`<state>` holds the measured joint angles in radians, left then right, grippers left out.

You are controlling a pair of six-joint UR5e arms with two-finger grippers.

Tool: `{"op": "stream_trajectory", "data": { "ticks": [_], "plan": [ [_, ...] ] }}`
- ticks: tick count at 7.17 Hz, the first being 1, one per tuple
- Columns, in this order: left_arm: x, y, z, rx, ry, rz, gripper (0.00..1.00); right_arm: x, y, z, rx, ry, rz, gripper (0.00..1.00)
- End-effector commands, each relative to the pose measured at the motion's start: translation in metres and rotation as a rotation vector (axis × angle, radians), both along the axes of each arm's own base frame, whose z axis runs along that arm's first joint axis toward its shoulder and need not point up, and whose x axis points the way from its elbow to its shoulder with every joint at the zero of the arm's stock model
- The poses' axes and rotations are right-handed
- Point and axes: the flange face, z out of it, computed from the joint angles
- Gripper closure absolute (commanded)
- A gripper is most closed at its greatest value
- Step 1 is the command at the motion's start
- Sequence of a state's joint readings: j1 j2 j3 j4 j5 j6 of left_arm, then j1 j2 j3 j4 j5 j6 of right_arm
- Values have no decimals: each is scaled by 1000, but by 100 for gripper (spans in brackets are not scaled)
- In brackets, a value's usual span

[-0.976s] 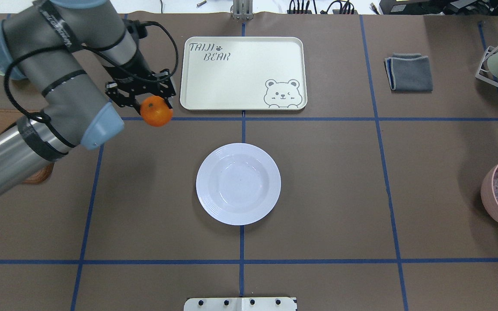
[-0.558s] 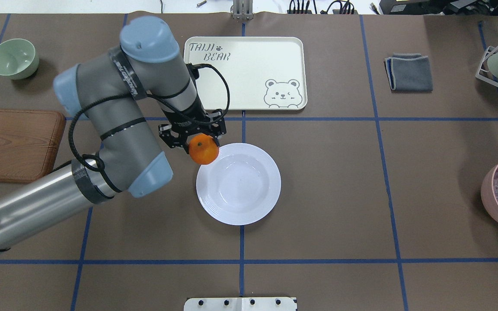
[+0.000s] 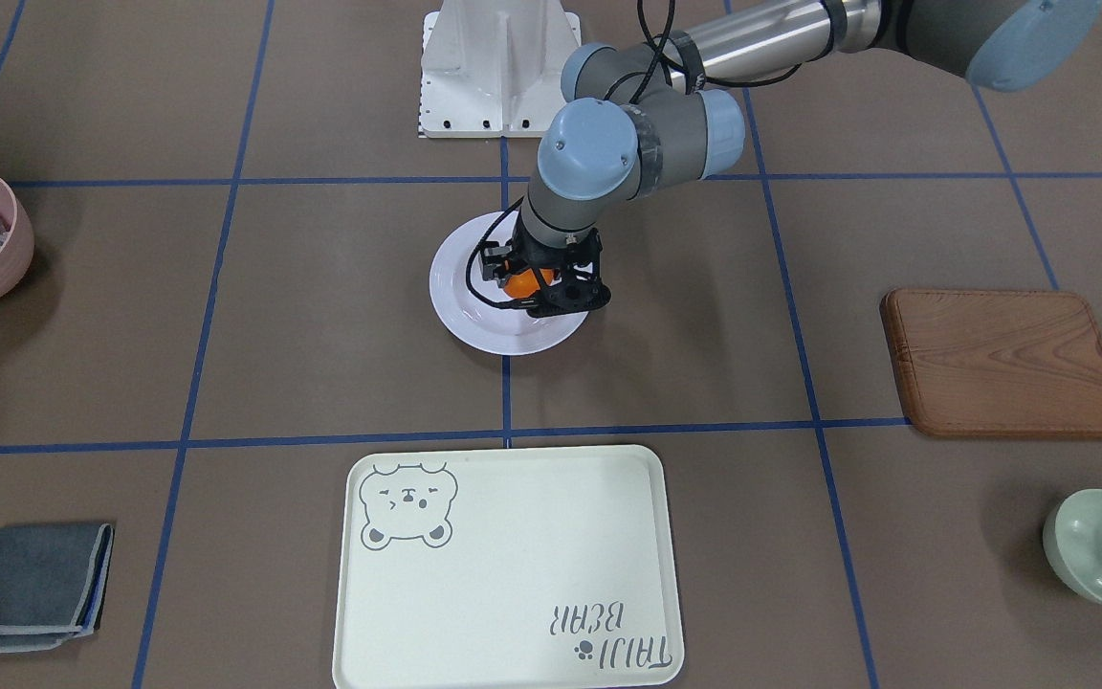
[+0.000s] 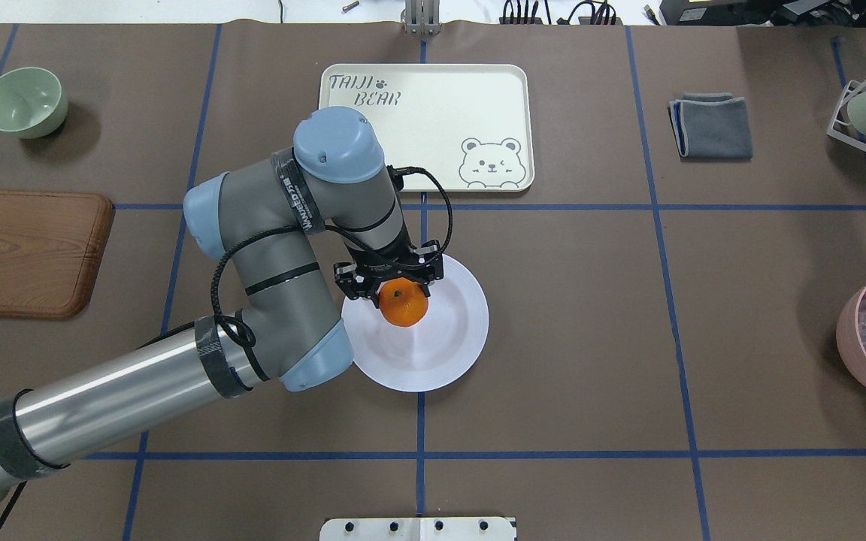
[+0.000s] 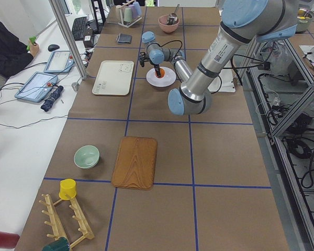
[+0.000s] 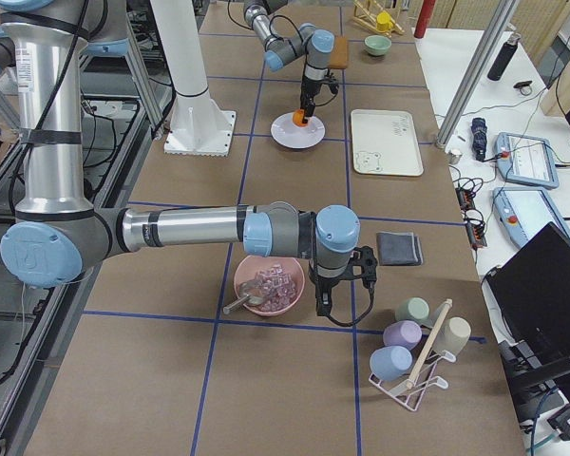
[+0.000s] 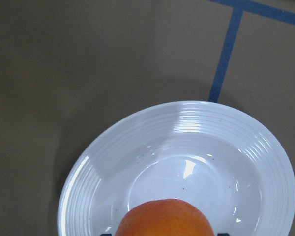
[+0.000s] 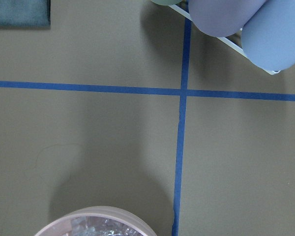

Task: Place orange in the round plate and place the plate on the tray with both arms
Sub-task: 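Lift the orange with the left gripper and carry it over the white plate, then lower the orange onto the plate and open the left gripper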

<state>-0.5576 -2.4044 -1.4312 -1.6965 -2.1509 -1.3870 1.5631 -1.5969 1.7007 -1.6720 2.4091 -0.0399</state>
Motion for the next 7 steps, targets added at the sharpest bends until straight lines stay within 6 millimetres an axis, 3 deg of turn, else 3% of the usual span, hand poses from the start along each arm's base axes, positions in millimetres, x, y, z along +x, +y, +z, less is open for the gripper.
{"op": "stream_trajectory", "data": {
  "ticks": [1,4,5,6,7],
  "plan": [
    [14,5,5,27,-10,-10,100,0,-1,-1,0,-4,0,0],
    [5,10,22,20,-23,-7,100,0,-1,-3,-1,-5,1,0],
    [2,11,26,18,-24,-8,89,0,-2,-4,1,-7,1,0],
    [2,12,26,27,-22,-16,3,0,-2,-4,1,-7,1,0],
    [-4,16,12,39,3,-19,2,0,-2,-4,2,-7,1,0]
  ]
}}
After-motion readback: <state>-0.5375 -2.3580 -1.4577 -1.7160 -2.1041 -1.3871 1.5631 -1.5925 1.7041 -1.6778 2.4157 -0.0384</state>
